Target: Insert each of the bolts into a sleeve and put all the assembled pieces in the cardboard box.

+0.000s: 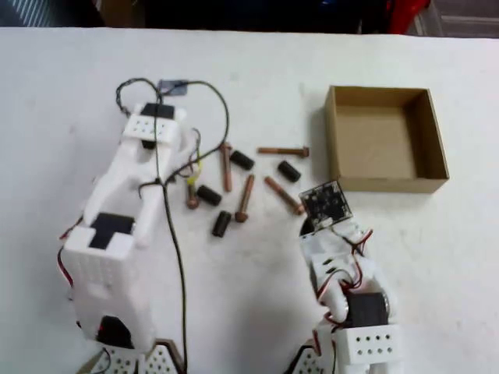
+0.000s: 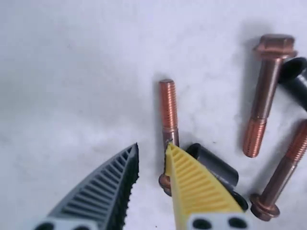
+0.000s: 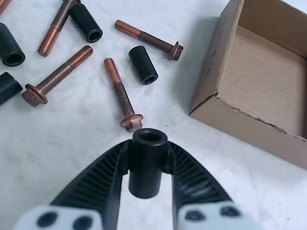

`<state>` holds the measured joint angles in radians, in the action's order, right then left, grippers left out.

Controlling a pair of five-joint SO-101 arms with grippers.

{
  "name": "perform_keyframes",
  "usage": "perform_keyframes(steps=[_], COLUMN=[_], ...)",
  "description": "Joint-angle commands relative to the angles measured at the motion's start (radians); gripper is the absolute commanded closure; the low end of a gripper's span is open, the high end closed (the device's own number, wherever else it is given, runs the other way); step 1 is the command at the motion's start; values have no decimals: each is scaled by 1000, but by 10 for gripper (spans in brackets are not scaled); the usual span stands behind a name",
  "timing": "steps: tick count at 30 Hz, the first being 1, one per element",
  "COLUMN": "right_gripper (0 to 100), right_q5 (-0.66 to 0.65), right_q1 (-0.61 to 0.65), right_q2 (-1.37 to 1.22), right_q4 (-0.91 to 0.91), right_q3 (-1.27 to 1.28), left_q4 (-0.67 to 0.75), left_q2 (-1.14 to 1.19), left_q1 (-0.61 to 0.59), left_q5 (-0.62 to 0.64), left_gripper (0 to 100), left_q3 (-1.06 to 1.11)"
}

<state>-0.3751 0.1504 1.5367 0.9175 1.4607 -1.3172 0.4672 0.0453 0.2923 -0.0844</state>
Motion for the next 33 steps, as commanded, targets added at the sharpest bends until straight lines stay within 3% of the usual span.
perform_keyframes(steps=[1,13,28,33], right_gripper=[981,981,981,981], right_q5=[6,6,6,6], right_q1=[-8,-8,-8,-8], right_q2=[16,16,16,16], right_q4=[-1,-1,-1,2], right_q3=[-26,-26,-28,-28], left_q4=[40,143,63,68], left_q2=[-12,51,79,81], left_q1=[42,84,65,65], left_q5=[40,97,89,-14], left_gripper=[867,867,872,872], left_q3=[-14,43,41,35])
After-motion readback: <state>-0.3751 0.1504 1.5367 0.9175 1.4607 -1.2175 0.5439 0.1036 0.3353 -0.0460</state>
